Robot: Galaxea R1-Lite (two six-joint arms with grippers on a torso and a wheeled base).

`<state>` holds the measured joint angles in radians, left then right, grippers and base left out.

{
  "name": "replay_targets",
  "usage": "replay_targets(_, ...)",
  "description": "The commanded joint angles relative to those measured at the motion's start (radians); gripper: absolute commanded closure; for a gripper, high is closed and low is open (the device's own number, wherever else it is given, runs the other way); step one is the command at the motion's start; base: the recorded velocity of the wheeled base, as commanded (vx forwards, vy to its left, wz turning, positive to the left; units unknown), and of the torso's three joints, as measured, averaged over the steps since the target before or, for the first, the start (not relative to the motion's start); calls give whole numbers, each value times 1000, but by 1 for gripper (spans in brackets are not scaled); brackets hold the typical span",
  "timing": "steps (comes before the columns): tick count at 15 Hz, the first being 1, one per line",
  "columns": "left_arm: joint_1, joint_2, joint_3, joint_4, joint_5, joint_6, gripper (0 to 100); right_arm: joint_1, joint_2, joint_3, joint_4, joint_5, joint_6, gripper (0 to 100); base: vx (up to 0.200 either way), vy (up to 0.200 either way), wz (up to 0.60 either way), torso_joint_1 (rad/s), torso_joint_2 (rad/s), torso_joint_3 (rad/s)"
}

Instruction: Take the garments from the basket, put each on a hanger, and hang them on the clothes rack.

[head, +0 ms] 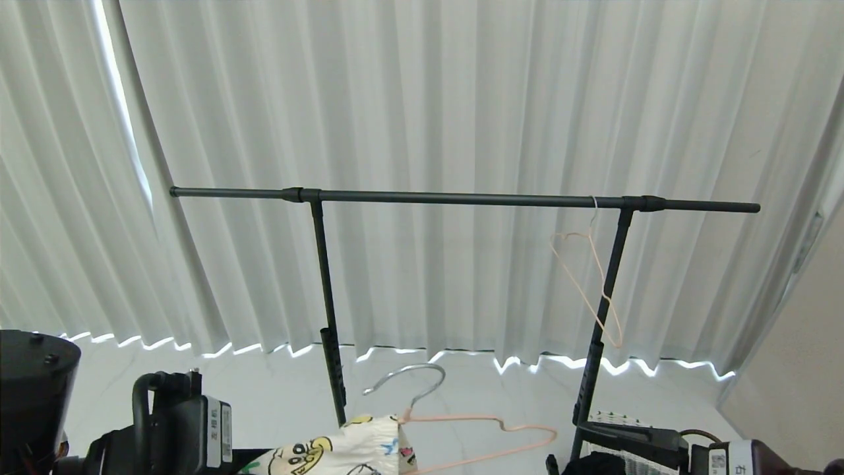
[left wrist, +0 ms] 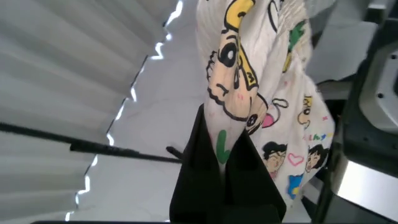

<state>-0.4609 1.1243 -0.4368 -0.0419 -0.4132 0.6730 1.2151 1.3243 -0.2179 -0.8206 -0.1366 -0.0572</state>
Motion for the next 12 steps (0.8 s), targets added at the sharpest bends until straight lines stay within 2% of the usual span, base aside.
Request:
replay_targets(1, 56, 0, -8, -24, 5, -6, 100, -26, -2, 29, 0, 0, 8, 0, 0, 0, 0, 0, 0, 0)
replay_targets(2, 74, 5, -28, -35, 2, -24, 100, -28, 23, 28, 0, 0, 50, 0, 0, 0, 0, 0, 0, 0)
replay_targets(3, 76, 3, -69, -41, 5, -79, 100, -29, 62, 18, 0, 0, 129, 0, 0, 0, 0, 0, 0, 0)
replay_targets(4, 76, -1, -86, -41, 5, -107, 100, -29, 79, 12, 0, -1, 171, 0, 0, 0, 0, 0, 0, 0)
replay_targets(5, 68, -4, -148, -41, 5, -168, 100, -29, 148, -31, 0, -3, 320, 0, 0, 0, 0, 0, 0, 0)
replay_targets(7, 68, -4, -220, -41, 5, -182, 100, -43, 231, -112, 0, -15, 468, 0, 0, 0, 0, 0, 0, 0)
replay_targets(11, 68, -9, -263, -41, -1, -181, 100, -112, 432, -393, 0, -52, 579, 0, 0, 0, 0, 0, 0, 0)
replay_targets(12, 68, -11, -263, -41, -1, -181, 100, -117, 447, -416, 0, -61, 590, 0, 0, 0, 0, 0, 0, 0)
